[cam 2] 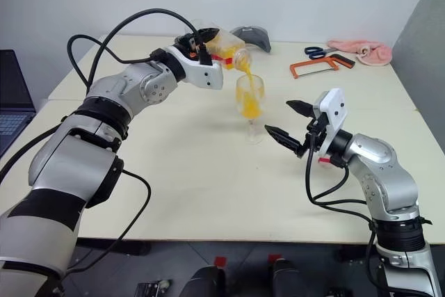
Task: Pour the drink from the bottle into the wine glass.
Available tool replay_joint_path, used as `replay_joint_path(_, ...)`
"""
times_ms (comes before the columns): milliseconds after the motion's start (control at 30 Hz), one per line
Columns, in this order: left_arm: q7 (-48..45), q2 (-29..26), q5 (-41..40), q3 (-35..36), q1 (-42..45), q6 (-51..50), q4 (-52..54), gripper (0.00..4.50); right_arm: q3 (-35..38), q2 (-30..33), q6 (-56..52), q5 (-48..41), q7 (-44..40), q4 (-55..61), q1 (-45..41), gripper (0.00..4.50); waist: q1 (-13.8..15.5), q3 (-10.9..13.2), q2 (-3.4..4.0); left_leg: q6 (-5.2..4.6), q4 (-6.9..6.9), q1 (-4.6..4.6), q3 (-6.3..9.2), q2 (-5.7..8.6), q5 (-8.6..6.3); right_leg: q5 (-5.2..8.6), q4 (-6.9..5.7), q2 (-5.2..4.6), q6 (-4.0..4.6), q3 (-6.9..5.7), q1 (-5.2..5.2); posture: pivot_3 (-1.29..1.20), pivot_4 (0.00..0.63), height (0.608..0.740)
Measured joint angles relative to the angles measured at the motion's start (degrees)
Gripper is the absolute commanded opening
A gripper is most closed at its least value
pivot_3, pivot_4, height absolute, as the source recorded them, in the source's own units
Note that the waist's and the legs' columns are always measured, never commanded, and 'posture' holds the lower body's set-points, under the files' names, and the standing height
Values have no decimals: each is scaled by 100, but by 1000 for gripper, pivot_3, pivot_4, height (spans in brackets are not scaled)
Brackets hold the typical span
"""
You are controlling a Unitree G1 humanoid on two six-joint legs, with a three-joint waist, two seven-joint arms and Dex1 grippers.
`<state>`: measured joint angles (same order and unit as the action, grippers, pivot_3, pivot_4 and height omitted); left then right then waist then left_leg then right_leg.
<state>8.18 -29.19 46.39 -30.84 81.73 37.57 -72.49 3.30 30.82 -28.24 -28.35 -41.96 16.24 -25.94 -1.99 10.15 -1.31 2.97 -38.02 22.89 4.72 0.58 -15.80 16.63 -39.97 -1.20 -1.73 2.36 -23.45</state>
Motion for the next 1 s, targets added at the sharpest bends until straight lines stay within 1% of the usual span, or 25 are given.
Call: replay_joint_path(1000,114,-7,123,-101,55,-75,-17,1674,0,-208,-9,-6,90,40,19,4500,0,0,0,0,-2,0,0,1,0,0,-2,0,0,0,0,0,150,740)
